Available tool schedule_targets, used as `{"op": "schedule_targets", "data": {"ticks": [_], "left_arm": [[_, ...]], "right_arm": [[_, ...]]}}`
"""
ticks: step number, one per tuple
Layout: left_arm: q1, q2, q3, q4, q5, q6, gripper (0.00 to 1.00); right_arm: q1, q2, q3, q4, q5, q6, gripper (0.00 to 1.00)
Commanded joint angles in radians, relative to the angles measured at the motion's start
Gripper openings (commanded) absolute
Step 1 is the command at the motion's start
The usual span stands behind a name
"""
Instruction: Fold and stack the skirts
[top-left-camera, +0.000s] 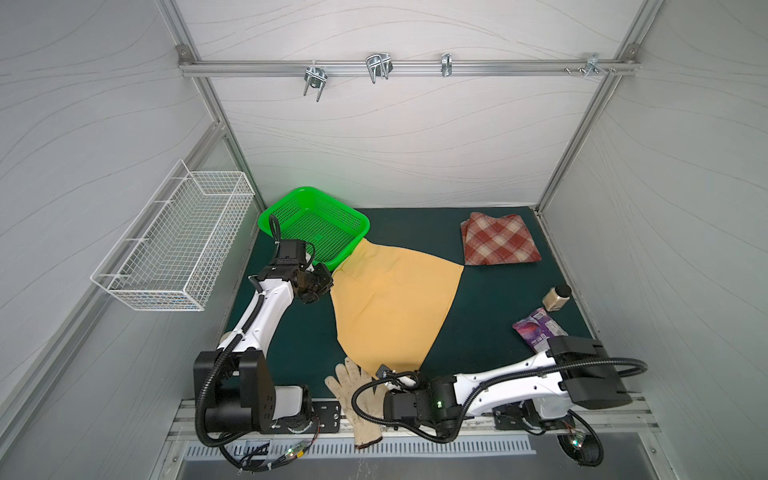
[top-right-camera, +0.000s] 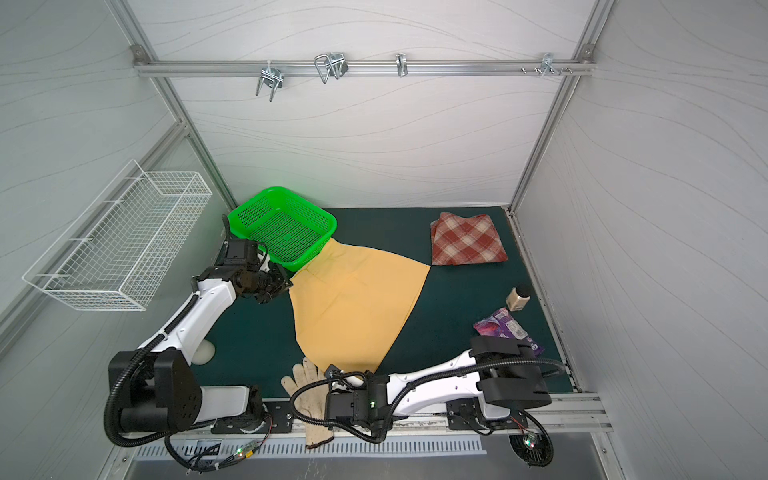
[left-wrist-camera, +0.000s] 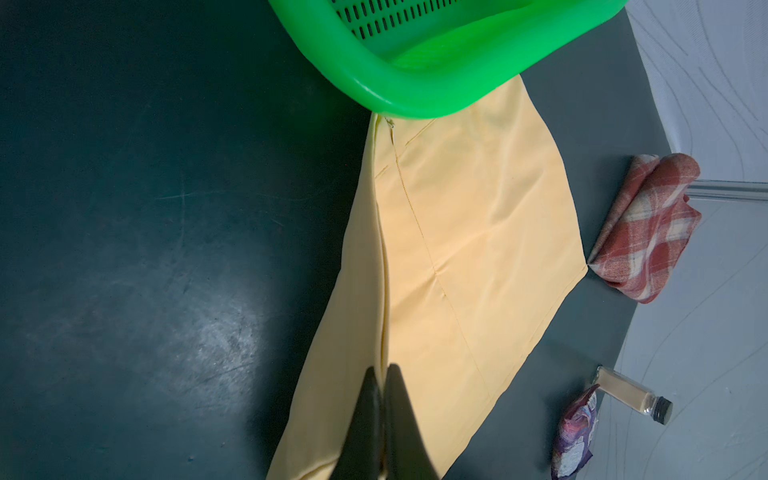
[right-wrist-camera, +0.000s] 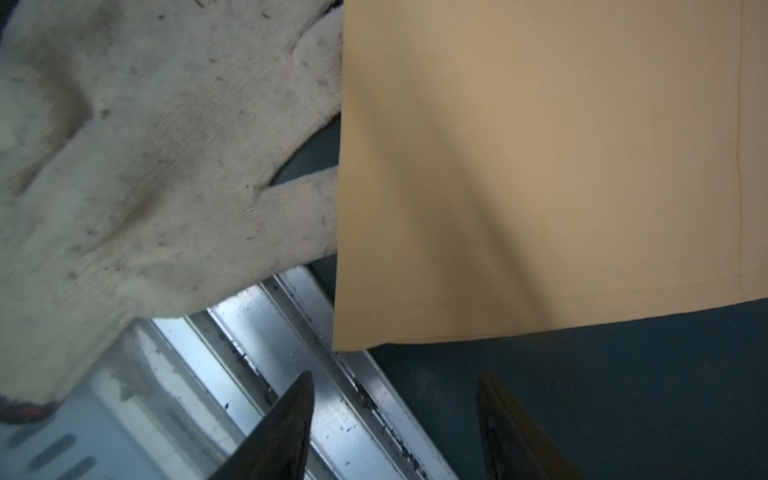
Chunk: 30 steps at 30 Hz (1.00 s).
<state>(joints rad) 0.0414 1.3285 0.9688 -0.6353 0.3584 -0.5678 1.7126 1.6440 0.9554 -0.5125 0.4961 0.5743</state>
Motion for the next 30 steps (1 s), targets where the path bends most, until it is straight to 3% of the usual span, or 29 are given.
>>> {"op": "schedule_targets", "data": {"ticks": [1, 7, 16, 30], "left_arm": [[0.006, 0.006, 0.028, 0.03, 0.014, 0.018, 0.0], [0.006, 0.008, 0.027, 0.028, 0.012, 0.022, 0.0], [0.006, 0.011, 0.02, 0.039, 0.022, 0.019, 0.0], [0.006, 0.013, 0.021, 0.042, 0.021, 0.02, 0.0]], "right_arm": [[0.016, 0.049, 0.039, 0.001, 0.034, 0.001, 0.62], [0.03, 0.102, 0.07, 0.004, 0.03, 0.028, 0.61], [0.003, 0.173, 0.088, -0.009, 0.035, 0.078, 0.43], [-0.045, 0.137, 0.021, 0.057, -0.005, 0.072, 0.31]]}}
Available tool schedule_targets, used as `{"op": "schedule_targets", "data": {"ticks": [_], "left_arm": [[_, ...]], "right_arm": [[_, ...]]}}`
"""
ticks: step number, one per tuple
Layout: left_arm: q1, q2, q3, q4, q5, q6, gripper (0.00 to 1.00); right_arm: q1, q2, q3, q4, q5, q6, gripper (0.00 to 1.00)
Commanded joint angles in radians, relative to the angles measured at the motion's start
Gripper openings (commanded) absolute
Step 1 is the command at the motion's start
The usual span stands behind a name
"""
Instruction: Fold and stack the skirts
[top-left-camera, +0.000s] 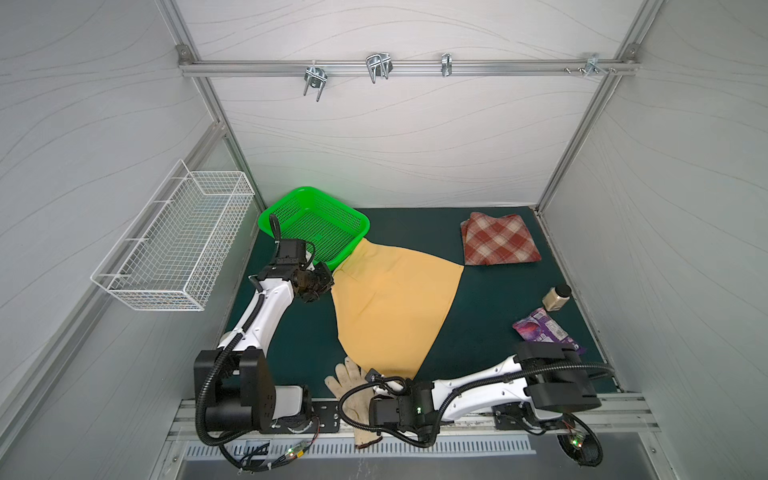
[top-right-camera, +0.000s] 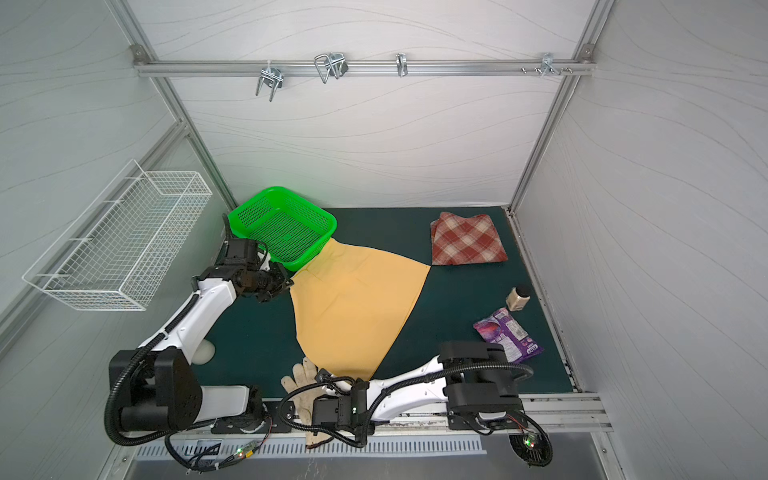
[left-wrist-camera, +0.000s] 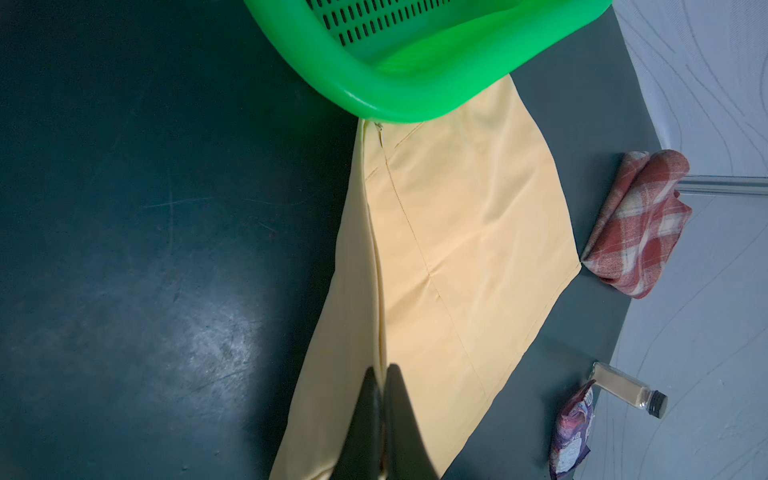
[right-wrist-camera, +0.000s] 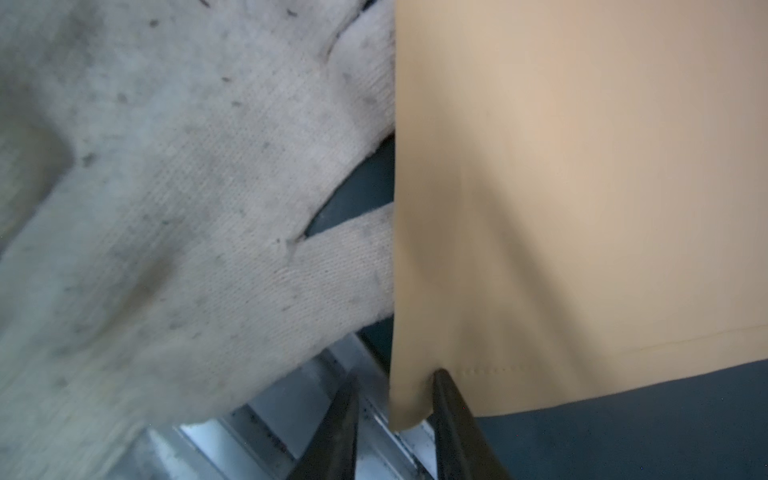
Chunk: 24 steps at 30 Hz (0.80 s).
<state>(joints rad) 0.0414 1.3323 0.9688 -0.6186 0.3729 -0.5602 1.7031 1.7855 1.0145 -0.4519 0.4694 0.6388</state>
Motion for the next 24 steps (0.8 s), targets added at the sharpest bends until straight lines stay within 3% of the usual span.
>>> {"op": "schedule_targets", "data": {"ticks": [1, 24], "left_arm": [[0.006, 0.008, 0.021, 0.023, 0.006, 0.014, 0.0], [0.006, 0.007, 0.015, 0.025, 0.009, 0.013, 0.0]], "right_arm": [[-0.037, -0.01, -0.044, 0.0, 0.02, 0.006, 0.31], [-0.069, -0.019, -0.025, -0.036, 0.063, -0.003, 0.31]]}}
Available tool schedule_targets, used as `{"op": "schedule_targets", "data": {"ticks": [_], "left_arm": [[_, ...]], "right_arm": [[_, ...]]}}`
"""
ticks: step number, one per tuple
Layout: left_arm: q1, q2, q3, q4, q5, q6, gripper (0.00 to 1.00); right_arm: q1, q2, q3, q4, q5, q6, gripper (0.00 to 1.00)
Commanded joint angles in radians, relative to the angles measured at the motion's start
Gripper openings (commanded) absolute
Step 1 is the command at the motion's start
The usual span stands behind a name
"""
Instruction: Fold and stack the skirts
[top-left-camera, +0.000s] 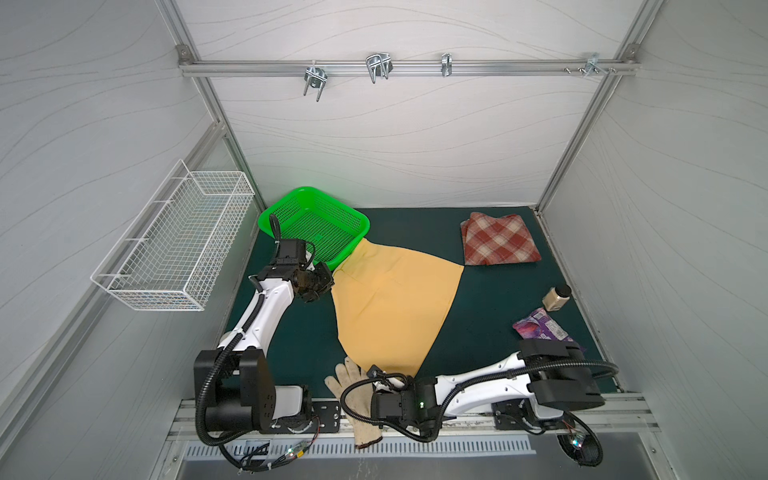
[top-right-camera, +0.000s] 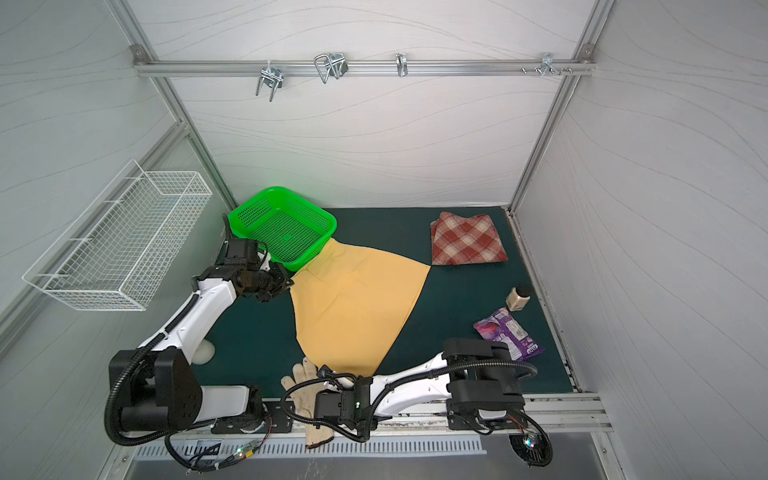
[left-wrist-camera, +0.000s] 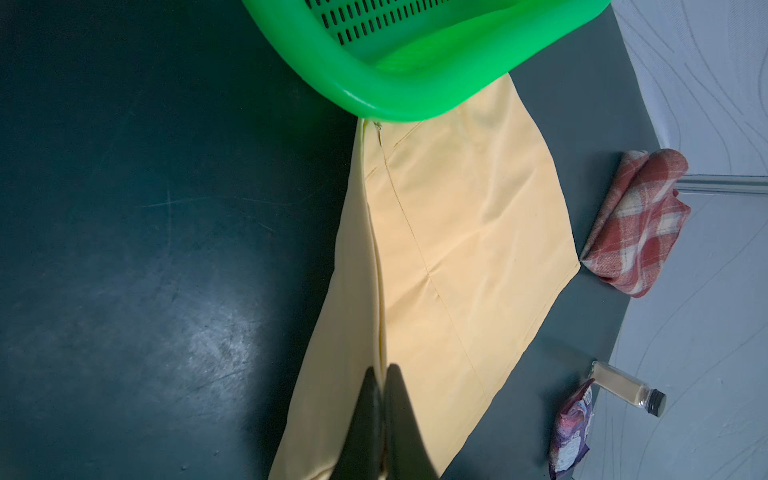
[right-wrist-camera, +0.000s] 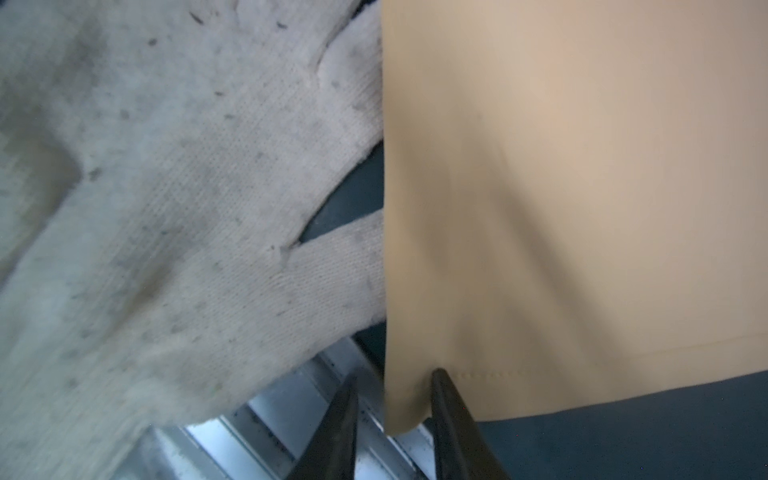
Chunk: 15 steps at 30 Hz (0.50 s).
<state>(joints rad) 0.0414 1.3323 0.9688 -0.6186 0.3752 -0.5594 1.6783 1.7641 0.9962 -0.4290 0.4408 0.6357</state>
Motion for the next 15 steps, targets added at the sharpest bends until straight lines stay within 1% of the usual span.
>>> {"op": "schedule_targets", "data": {"ticks": [1, 7, 15], "left_arm": [[0.006, 0.005, 0.013, 0.026, 0.007, 0.01, 0.0], [0.006, 0.005, 0.012, 0.026, 0.006, 0.01, 0.0], [0.006, 0.005, 0.007, 0.028, 0.008, 0.011, 0.0]], "right_arm": [[-0.049, -0.002, -0.005, -0.059, 0.086, -0.004, 0.31], [-0.06, 0.024, 0.004, -0.074, 0.082, -0.019, 0.31], [-0.08, 0.022, -0.017, -0.058, 0.079, -0.018, 0.31]]}}
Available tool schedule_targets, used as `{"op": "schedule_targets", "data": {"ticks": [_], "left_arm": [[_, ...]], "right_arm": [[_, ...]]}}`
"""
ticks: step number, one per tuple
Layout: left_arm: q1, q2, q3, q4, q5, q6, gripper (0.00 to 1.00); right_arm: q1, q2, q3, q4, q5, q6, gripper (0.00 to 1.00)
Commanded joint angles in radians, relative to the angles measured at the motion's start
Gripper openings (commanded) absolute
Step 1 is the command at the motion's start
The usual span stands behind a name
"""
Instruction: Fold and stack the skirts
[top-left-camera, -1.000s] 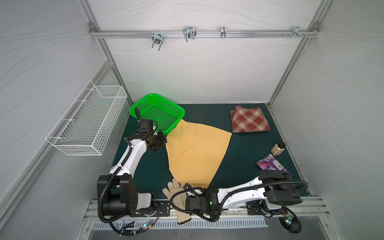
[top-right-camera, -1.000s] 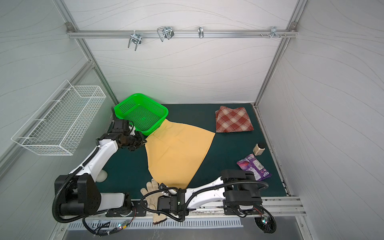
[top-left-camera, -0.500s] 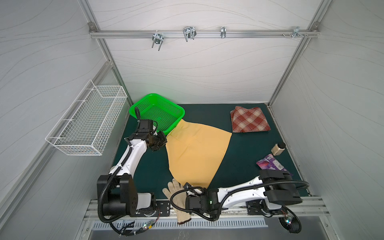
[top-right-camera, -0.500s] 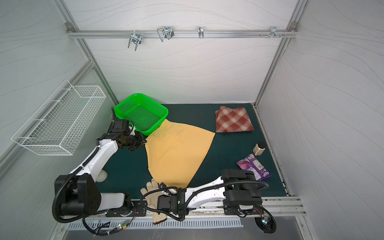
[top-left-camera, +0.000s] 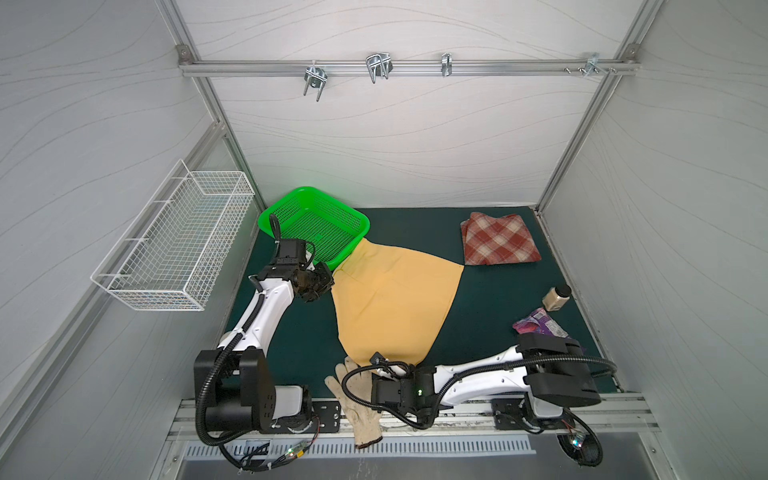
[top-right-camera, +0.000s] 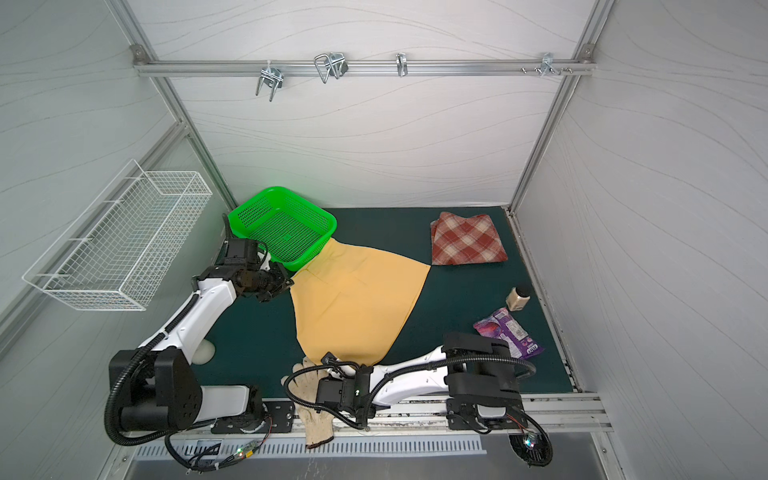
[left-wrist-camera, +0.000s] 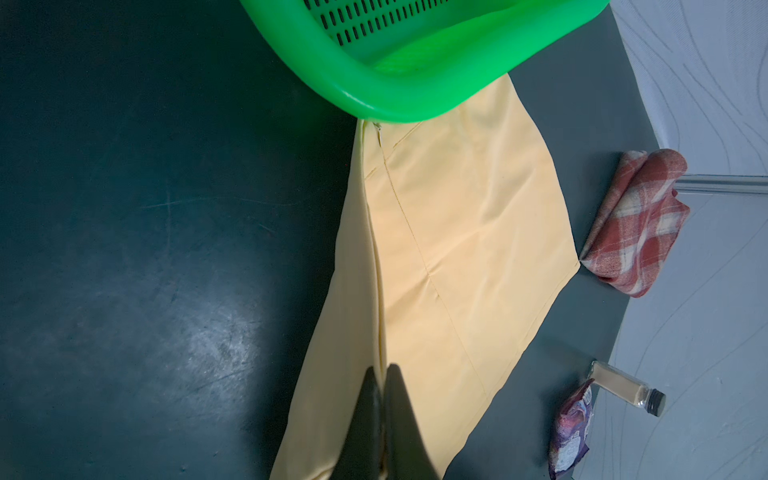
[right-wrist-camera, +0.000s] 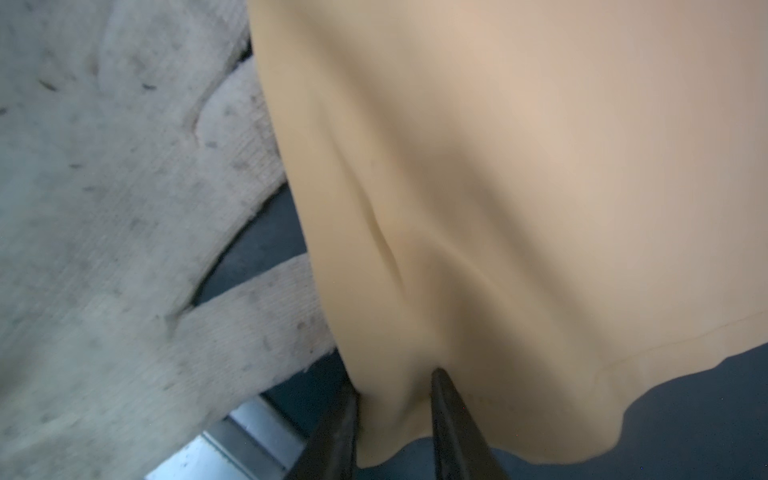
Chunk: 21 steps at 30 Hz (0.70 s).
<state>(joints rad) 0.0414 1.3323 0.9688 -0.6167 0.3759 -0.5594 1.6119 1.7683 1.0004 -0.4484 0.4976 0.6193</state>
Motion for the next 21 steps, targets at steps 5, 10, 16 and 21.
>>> {"op": "schedule_targets", "data": {"ticks": [5, 10, 16, 21], "left_arm": [[0.006, 0.006, 0.011, 0.024, 0.002, 0.009, 0.0], [0.006, 0.011, 0.016, 0.023, 0.003, 0.009, 0.0], [0.006, 0.006, 0.038, 0.005, -0.003, 0.013, 0.0], [0.008, -0.006, 0.059, -0.013, -0.005, 0.016, 0.0]], "right_arm": [[-0.008, 0.006, -0.008, -0.056, 0.037, -0.015, 0.25], [-0.006, -0.003, 0.011, -0.043, -0.005, -0.042, 0.07], [0.021, -0.063, 0.052, -0.071, -0.031, -0.061, 0.0], [0.033, -0.146, 0.075, -0.085, -0.098, -0.062, 0.0]]}}
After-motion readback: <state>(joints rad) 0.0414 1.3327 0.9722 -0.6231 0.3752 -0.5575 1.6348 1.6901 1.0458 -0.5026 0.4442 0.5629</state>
